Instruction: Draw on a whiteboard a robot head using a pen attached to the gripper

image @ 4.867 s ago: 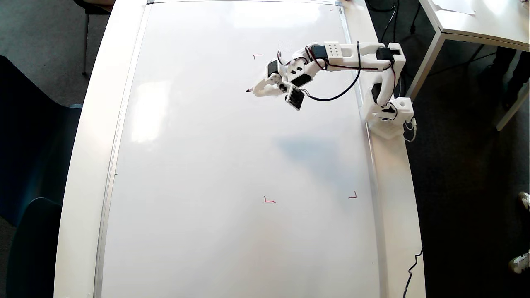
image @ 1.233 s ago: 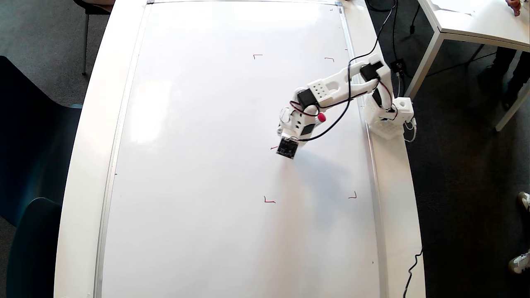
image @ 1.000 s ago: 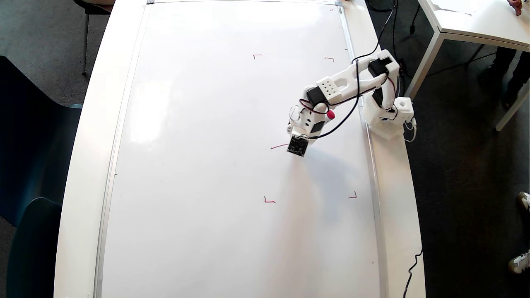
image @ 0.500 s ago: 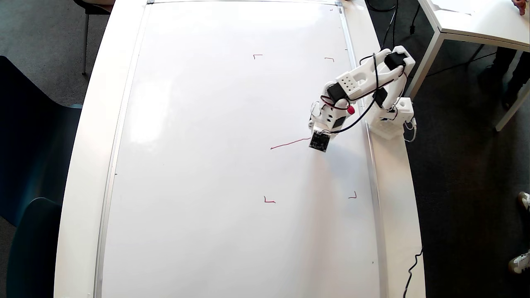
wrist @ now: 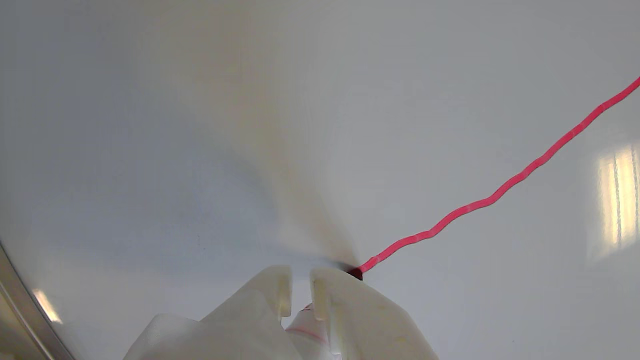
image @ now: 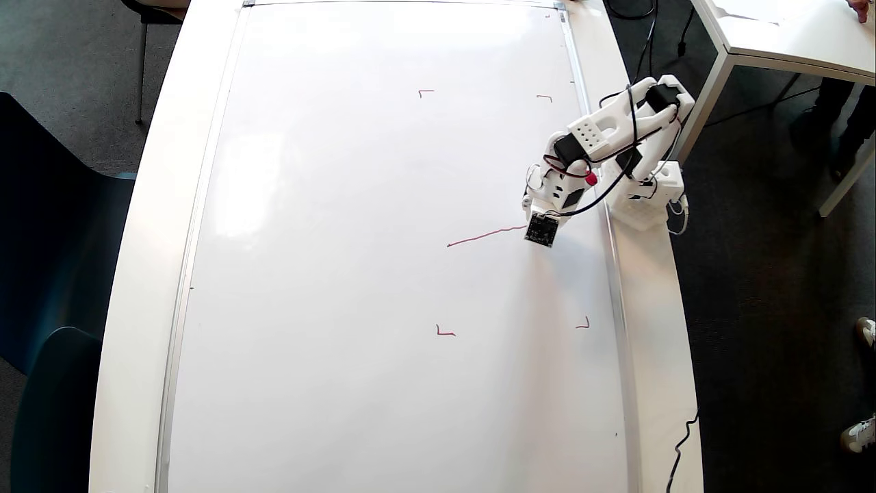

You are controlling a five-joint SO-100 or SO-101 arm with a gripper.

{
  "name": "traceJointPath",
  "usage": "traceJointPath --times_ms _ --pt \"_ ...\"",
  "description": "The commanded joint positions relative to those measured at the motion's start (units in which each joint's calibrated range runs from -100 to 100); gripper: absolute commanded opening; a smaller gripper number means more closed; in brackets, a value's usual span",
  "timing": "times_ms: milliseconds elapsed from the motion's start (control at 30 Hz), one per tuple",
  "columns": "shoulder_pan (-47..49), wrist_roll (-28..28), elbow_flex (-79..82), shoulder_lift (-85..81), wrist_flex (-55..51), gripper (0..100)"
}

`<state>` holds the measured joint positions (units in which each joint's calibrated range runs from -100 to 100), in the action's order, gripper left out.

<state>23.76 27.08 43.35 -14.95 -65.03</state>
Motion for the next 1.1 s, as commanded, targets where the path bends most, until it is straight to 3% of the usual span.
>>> traceJointPath --times_ms 0,267,1067 --pt "-2.06 -0.11 0.27 -1.53 -0.30 1" --pt "-11.20 -0.49 0.36 -1.36 -1.26 1" --pt "-40.22 -11.69 -2.45 -1.02 -0.30 1"
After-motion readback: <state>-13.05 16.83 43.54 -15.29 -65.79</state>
